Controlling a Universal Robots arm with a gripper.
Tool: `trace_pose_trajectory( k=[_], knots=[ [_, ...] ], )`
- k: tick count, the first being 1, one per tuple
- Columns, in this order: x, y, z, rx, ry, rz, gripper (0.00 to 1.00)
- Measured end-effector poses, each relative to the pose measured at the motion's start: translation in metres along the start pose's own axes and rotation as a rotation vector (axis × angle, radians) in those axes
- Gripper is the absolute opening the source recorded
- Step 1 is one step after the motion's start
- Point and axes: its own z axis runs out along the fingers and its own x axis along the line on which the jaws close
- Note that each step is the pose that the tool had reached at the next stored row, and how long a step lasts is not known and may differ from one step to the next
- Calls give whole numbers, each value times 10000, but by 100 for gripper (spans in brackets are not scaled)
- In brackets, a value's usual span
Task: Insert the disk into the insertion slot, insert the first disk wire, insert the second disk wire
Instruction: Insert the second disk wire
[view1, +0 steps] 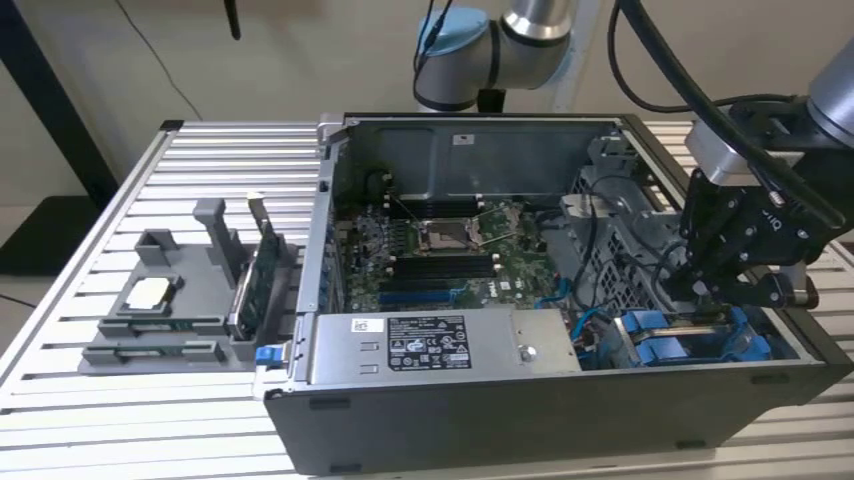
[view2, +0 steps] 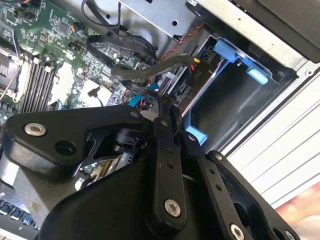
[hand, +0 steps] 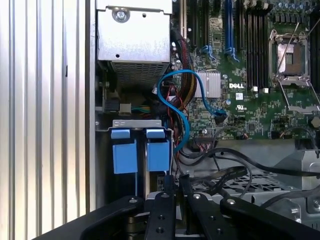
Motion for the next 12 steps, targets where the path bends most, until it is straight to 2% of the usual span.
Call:
trace_pose_trajectory(
  k=[12],
  knots=[
    [19,0,-2,0,23,2,16]
  ],
)
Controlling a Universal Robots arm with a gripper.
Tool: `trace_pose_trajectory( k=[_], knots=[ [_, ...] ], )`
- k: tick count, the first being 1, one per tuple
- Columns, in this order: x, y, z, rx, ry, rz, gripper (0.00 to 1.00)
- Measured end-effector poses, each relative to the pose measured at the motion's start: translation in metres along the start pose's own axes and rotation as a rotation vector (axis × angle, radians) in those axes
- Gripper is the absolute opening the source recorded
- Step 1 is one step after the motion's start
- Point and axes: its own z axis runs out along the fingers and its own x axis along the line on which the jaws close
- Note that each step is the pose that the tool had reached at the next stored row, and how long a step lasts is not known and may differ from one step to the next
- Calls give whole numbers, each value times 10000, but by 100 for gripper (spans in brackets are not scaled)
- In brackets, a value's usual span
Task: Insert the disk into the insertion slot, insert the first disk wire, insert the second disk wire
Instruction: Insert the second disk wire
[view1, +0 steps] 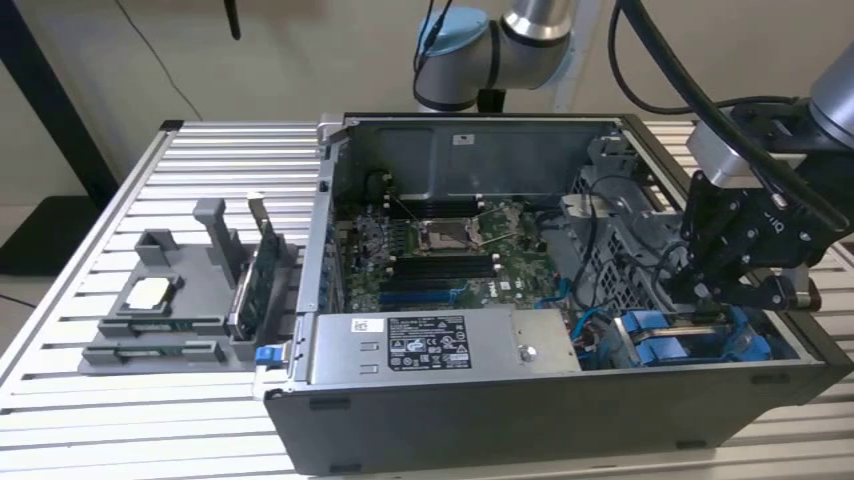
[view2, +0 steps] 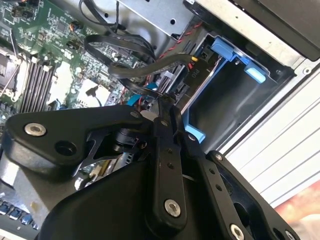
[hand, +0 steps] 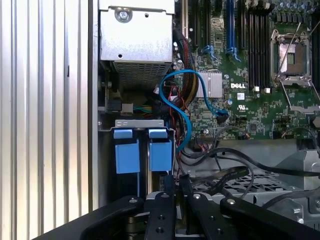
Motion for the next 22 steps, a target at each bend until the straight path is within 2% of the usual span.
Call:
trace_pose_trajectory(
  k=[17,22],
  knots=[
    [86,-12,34,15,0,-2,16],
    [89,-14,35,15,0,-2,16]
  ],
)
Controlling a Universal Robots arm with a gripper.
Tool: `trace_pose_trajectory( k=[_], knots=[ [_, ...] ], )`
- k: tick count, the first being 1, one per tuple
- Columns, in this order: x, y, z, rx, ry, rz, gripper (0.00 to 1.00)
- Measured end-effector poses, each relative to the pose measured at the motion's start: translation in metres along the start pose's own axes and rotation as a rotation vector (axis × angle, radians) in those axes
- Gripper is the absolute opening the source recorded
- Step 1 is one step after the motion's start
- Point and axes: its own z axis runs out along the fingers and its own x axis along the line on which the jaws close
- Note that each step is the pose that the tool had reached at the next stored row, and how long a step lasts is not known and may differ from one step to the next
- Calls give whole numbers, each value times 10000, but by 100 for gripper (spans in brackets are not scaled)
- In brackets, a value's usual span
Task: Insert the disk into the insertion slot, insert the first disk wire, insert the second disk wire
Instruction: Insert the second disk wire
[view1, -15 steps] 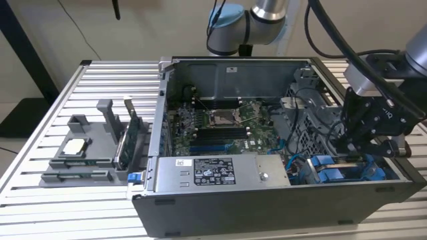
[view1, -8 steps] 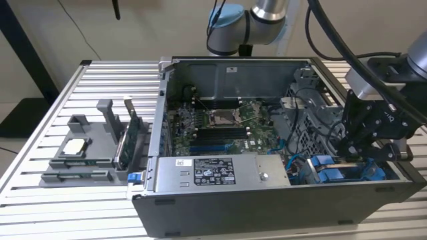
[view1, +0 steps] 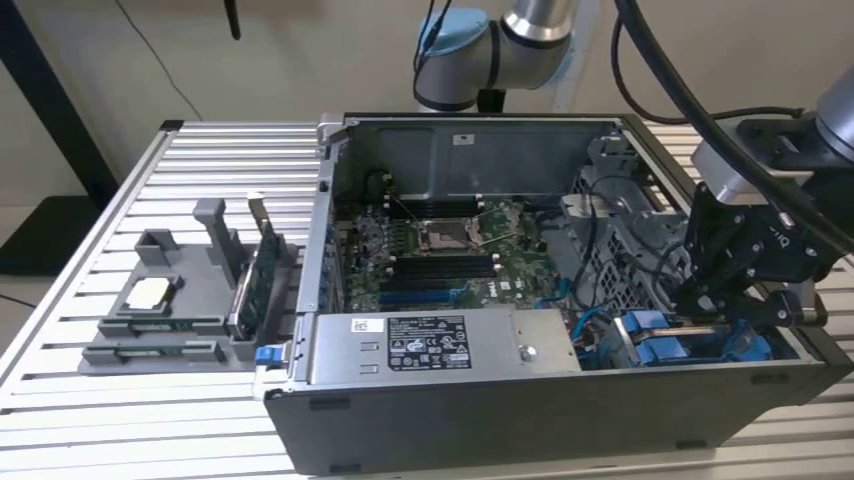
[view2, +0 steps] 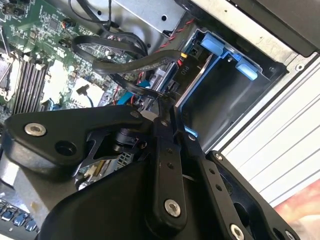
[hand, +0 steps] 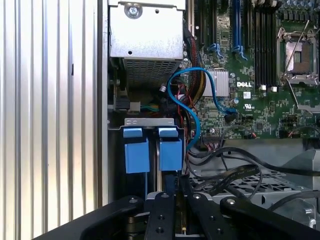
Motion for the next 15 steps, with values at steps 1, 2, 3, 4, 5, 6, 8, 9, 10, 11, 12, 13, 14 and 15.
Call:
trace_pose_trajectory(
  k=[1,2,3,4,5,6,8,9,10,11,12,13,14,15],
  knots=[
    [0,0,1,0,2,0,16],
    [1,0,4,1,1,0,16],
    [1,-1,9,3,0,0,16],
    [2,-2,14,7,0,-2,16],
    [3,-3,20,14,0,-3,16],
    [4,-3,28,19,-1,-4,16],
    [6,-4,44,37,-1,-6,16],
    [7,-4,50,50,0,-7,16],
    [7,-5,52,54,1,-7,16],
    [8,-6,54,57,1,-8,16],
    [8,-11,55,57,0,-9,16],
    [7,-15,55,57,0,-11,16],
    [7,-17,55,57,0,-14,16],
    [7,-18,55,57,0,-19,16]
  ],
)
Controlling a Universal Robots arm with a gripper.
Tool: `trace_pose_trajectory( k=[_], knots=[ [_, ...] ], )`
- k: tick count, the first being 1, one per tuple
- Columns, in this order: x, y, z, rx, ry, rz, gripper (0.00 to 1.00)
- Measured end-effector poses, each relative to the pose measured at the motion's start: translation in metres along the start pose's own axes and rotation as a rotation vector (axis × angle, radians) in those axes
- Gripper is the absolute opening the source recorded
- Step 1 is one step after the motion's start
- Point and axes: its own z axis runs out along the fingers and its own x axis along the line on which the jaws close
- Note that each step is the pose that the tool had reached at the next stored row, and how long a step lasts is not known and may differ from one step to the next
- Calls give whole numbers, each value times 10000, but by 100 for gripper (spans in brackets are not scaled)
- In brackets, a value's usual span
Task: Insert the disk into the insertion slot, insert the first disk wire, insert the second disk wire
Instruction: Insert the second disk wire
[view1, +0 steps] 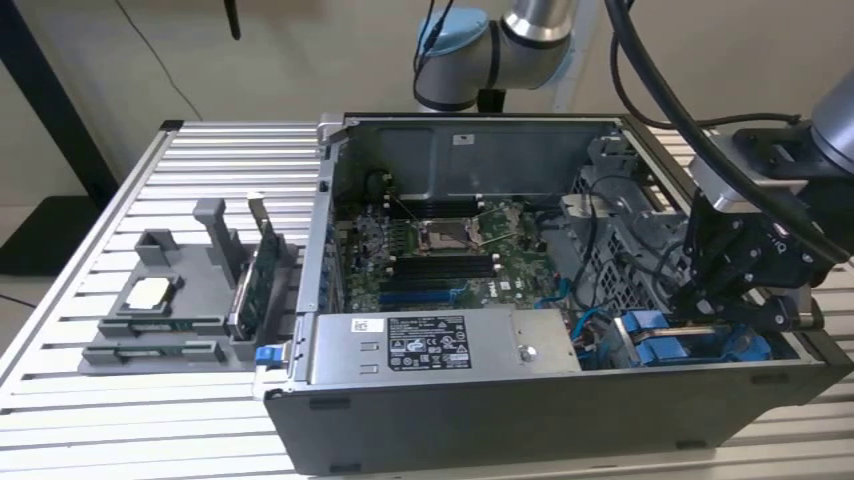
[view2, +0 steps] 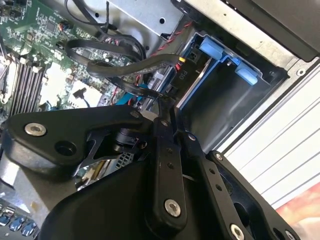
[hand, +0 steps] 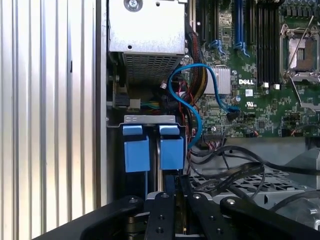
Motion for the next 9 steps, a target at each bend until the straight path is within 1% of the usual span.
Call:
trace_pose_trajectory(
  k=[2,7,9],
  knots=[
    [-4,-2,1,-3,-8,-19,16],
    [-17,-3,2,-10,-86,-65,16],
    [-19,-6,2,-12,-101,-74,16]
  ],
)
